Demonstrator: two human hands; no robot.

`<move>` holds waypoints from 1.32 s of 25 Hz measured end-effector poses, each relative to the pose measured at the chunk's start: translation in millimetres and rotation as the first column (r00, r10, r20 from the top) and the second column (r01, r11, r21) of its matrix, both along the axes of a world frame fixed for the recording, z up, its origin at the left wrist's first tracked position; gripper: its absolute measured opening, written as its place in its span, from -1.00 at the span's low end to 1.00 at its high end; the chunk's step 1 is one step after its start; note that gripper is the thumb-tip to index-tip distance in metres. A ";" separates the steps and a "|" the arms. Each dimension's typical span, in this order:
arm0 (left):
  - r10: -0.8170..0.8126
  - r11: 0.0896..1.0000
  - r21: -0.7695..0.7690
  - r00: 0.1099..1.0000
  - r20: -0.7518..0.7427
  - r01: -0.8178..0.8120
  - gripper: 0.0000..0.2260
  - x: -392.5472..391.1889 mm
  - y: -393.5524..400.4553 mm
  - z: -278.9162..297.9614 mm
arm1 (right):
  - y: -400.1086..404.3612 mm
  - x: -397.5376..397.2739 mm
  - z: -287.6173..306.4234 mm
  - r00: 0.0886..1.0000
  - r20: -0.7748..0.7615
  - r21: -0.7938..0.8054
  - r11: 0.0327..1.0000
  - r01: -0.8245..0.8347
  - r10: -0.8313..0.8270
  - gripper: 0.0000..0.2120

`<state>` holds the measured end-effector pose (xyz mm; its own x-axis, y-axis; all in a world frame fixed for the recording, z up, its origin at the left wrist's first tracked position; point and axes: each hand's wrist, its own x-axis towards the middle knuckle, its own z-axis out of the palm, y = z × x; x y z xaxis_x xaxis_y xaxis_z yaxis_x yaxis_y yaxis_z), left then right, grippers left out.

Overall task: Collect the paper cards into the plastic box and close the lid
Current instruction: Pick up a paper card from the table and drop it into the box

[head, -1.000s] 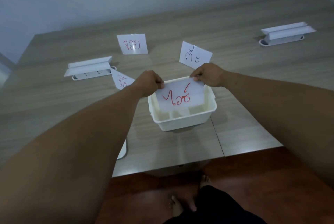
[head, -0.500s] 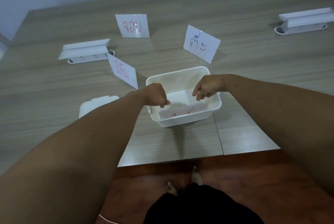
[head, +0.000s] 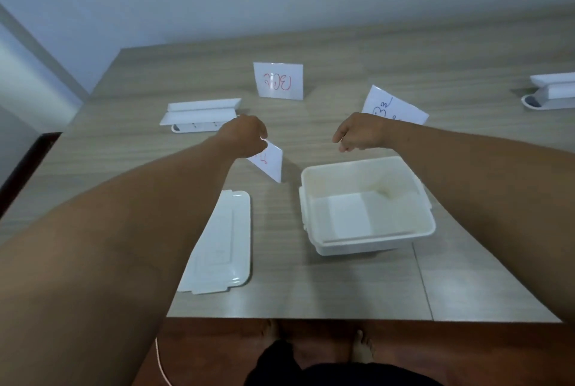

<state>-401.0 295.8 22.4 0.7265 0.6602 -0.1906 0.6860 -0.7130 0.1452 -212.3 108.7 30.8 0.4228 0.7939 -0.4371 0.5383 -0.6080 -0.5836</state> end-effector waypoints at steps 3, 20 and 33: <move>-0.032 0.999 0.039 0.998 -0.061 0.035 -0.67 -11.8 47.8 -7.3 | 39.1 -23.1 0.0 0.996 0.080 0.022 0.999 -0.028 0.026 -0.70; -0.295 0.943 0.128 0.949 -0.113 0.308 -0.72 18.0 166.4 -104.5 | 159.8 -86.7 -141.9 0.928 0.170 0.219 0.930 0.294 -0.333 -0.75; 0.091 0.921 -0.388 0.950 0.299 0.033 -0.78 39.8 72.2 62.3 | 83.0 29.8 20.7 0.968 -0.130 0.430 0.868 0.249 -0.214 -0.80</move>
